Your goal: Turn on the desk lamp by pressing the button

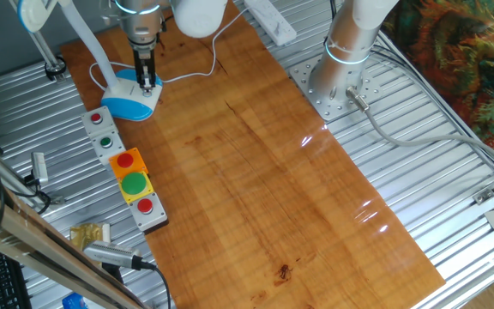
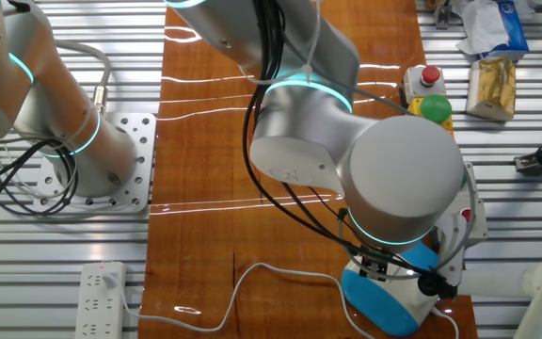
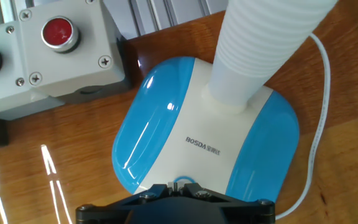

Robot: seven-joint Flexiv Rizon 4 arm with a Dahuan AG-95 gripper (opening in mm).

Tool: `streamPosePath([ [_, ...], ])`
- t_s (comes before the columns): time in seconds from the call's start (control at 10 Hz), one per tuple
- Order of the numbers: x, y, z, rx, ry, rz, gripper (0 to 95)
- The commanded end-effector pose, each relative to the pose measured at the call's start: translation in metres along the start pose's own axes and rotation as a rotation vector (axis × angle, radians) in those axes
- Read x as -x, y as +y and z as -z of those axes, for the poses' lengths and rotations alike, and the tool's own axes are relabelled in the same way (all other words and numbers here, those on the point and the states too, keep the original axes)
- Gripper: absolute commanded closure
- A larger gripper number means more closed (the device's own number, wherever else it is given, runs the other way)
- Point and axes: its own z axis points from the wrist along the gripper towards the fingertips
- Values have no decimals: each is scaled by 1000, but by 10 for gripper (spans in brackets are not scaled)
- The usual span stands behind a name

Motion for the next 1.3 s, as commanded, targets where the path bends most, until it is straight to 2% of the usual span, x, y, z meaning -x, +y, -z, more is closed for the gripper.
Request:
streamPosePath([
  [0.1, 0, -1, -2, -1, -1, 0, 950],
  [1.3, -1, -4, -8, -1, 0, 0, 950],
])
